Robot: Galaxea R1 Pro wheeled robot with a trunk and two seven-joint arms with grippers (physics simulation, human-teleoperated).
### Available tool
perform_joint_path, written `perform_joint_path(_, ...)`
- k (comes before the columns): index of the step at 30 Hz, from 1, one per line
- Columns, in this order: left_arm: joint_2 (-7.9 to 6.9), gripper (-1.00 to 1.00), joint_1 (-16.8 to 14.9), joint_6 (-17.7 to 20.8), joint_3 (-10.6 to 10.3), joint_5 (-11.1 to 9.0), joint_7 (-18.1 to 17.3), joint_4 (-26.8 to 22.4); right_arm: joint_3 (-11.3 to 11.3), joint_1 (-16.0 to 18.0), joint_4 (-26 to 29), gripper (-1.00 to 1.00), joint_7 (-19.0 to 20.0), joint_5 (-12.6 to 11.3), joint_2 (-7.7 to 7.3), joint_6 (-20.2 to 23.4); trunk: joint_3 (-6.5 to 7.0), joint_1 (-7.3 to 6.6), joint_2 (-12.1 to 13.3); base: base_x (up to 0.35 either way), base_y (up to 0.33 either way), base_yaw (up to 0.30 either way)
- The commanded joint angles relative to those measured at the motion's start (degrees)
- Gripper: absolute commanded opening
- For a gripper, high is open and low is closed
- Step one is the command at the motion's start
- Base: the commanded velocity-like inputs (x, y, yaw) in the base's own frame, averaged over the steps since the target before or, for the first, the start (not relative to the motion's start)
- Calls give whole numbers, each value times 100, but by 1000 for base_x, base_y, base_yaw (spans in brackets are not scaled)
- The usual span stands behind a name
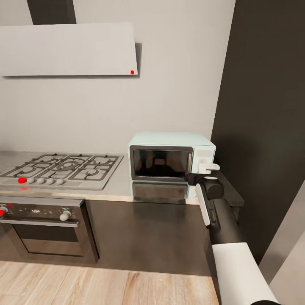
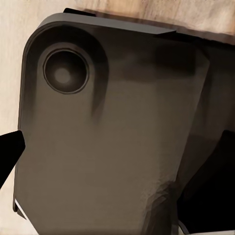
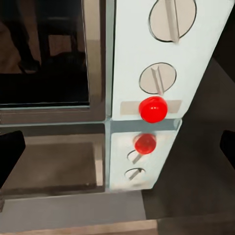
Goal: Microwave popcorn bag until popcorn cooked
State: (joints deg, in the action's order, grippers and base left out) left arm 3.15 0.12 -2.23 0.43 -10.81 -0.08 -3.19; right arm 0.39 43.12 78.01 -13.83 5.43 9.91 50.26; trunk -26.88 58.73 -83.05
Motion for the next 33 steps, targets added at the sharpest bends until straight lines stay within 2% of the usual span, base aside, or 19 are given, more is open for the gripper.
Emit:
perform_joint_path(1,1,100,0,-11,1,-36,-1,-6,5,4,4,100,21,52,2,33,-5,0,-3,0,0,0)
perform_joint_path(12,1,100,0,-6,1,-36,-1,-6,5,4,72,100,45,47,-6,-45,-5,0,-3,0,150,0)
perform_joint_path(19,1,100,1,-6,1,-36,-1,-6,1,4,95,100,37,61,-9,82,-5,0,-3,0,16,-7)
perform_joint_path(24,1,100,0,-5,1,-36,-1,-6,-4,4,99,100,21,67,-7,339,-5,0,-3,0,0,-201)
perform_joint_path(33,1,100,4,-9,1,-36,-1,-6,-2,4,100,100,20,64,-6,263,-5,0,-3,0,0,-78)
